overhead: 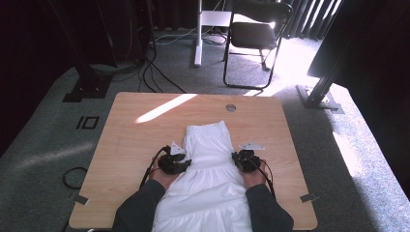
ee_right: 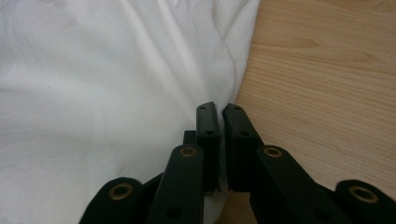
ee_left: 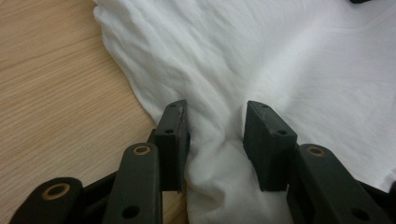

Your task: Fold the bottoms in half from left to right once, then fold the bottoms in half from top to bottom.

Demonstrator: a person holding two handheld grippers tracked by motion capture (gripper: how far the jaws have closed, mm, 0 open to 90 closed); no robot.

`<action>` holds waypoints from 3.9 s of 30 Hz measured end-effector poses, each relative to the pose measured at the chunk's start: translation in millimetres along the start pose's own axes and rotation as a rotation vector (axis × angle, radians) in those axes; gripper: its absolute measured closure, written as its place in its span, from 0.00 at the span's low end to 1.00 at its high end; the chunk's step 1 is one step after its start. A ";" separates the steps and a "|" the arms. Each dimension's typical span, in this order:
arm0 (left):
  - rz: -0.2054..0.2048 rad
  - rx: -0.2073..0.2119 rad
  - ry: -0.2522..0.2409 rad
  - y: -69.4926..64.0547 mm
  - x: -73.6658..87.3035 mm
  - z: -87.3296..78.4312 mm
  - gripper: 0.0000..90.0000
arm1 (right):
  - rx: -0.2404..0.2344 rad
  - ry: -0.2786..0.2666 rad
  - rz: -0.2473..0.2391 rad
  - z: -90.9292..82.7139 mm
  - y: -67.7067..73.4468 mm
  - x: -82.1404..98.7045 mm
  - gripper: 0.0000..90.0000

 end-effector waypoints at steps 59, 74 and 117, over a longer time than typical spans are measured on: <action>-0.082 -0.029 0.014 22.6 -51.1 42.9 0.52 | -0.040 0.003 -0.001 -3.6 -5.2 -16.4 0.53; -0.079 -0.034 0.016 20.3 -53.8 46.1 0.52 | -0.027 0.123 -0.006 62.5 -24.2 -66.4 0.37; 0.096 0.141 -0.223 1.1 -142.0 -91.1 0.93 | -0.107 -0.236 -0.126 -82.8 -18.9 -147.1 0.94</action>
Point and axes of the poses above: each handheld gripper's, and its own axes: z roughly forward along the jaws, x roughly out of its underside, y roughly to its left, the point moved 1 cm from there along z, roughly forward along the jaws, and after that the axes turned 9 degrees about -z, right-handed, at the moved point
